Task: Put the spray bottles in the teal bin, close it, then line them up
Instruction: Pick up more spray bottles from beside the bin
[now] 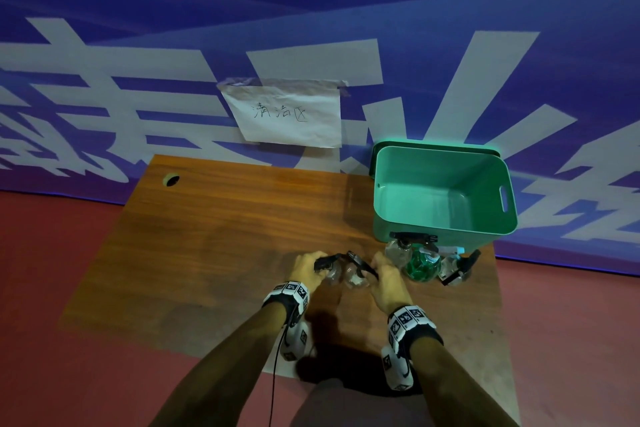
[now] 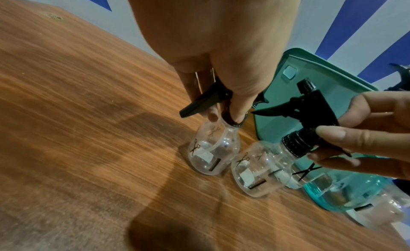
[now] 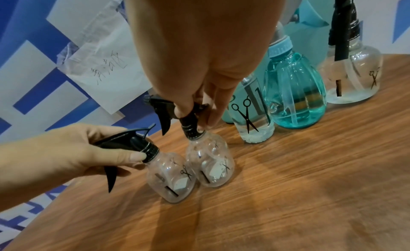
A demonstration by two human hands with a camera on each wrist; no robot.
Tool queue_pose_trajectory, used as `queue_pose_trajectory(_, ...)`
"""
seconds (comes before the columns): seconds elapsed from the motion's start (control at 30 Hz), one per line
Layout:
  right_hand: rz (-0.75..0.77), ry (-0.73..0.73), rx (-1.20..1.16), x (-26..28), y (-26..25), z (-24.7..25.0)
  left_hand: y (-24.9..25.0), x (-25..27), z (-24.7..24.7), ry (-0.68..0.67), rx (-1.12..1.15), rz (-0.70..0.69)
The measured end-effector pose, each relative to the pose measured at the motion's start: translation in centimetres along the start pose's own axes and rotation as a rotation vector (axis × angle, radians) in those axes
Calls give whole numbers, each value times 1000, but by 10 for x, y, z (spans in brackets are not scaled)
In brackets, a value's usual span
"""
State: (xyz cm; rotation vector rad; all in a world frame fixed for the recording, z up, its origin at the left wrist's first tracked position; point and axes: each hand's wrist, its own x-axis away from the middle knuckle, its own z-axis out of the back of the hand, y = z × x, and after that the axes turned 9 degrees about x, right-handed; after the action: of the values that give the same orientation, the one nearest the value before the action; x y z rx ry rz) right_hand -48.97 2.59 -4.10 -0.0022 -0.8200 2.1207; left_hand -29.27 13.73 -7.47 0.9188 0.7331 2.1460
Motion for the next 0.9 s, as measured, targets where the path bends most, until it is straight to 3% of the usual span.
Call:
queue_pose_trajectory(0.23, -89, -54, 84, -9, -4, 0, -3, 1, 2, -40, 46, 36)
queue_pose_trajectory(0.37, -52, -113, 133, -18, -7, 10, -22, 3, 5, -20, 33, 153)
queue_pose_trajectory(0.47, 42, -107, 168, -27, -16, 20, -30, 6, 10, -28, 25, 217)
queue_pose_trajectory(0.63, 251, -44, 240, -42, -54, 31, -34, 10, 10, -85, 71, 201)
queue_pose_trajectory(0.8, 542, -193, 506, -46, -94, 15, -24, 11, 2, -101, 158, 224)
queue_pose_trajectory(0.9, 563, -321, 760, -50, -107, -4, -29, 7, -6, -61, 188, 264)
